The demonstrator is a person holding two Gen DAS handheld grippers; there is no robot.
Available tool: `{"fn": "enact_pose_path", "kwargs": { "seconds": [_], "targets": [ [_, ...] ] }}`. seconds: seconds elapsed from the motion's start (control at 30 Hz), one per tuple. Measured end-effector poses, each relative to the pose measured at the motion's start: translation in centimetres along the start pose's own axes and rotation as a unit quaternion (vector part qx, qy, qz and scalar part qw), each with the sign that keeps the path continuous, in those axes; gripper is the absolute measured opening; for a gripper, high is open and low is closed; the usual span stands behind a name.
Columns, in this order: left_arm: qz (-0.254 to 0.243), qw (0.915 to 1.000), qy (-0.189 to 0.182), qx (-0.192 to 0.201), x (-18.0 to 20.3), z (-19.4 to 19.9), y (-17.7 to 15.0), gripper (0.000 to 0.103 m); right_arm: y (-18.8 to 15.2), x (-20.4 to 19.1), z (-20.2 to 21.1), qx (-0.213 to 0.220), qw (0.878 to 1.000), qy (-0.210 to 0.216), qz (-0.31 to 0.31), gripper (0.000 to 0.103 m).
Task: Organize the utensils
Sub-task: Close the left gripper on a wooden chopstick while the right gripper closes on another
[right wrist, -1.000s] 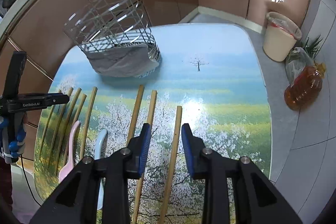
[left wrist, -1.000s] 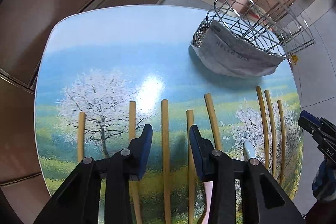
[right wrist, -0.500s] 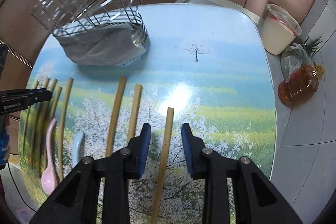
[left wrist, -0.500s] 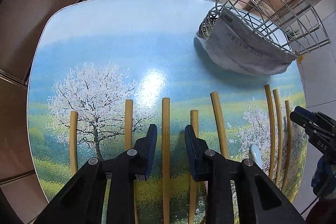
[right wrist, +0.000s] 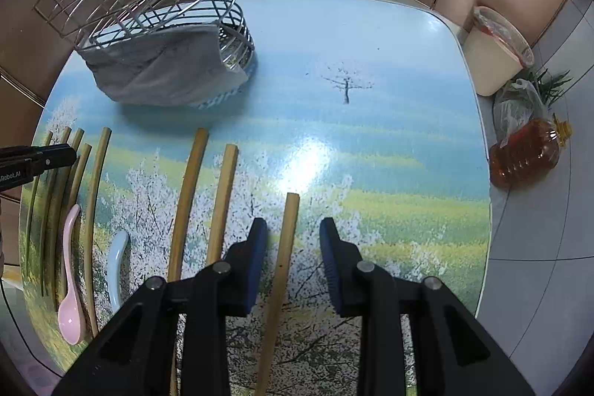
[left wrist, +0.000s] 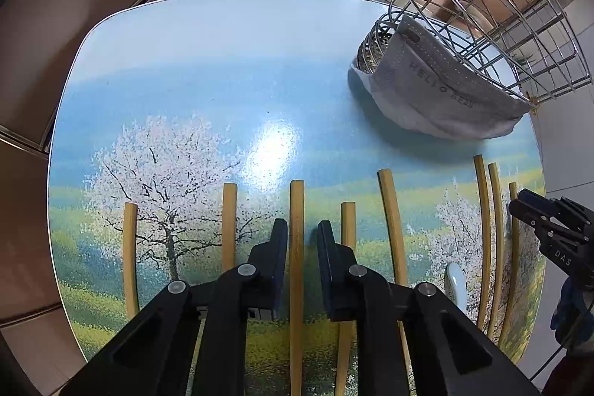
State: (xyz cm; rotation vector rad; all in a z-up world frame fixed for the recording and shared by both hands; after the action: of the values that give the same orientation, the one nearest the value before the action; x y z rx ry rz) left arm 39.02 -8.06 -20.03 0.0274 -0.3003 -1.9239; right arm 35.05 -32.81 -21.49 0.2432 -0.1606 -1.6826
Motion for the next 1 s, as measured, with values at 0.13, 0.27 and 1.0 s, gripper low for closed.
{"fn": "enact_pose_path", "kwargs": {
  "seconds": [0.13, 0.27, 1.0],
  "targets": [
    [0.000, 1.0000, 0.005, 0.003, -0.4, -0.2, -0.2, 0.006, 0.0, -0.4, 0.0, -0.002, 1.000, -0.013, 0.009, 0.013],
    [-0.005, 0.9999, 0.009, 0.005, 0.0, -0.3, -0.4, 0.006, -0.6, -0.9, 0.0, -0.002, 1.000, -0.012, 0.012, 0.008],
    [-0.010, 0.9919, 0.028, 0.124, 2.5, 10.8, -7.8, 0.006, -9.1, 1.3, 13.5, 0.158, 0.984, 0.083, -0.013, 0.006]
  ]
}}
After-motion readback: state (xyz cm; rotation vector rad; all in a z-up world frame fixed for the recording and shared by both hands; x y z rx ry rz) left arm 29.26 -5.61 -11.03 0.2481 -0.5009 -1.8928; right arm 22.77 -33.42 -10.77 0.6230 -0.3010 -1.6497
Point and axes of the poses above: each gripper's, at about its wrist camera, not at the fingertips, and z roughly against the way its jaws point, x to its right, y to its top, the point moved 3 cm from there along -z, roughly the way its jaws point, and after that the axes turned 11 degrees about -z, right-handed, at the moved point
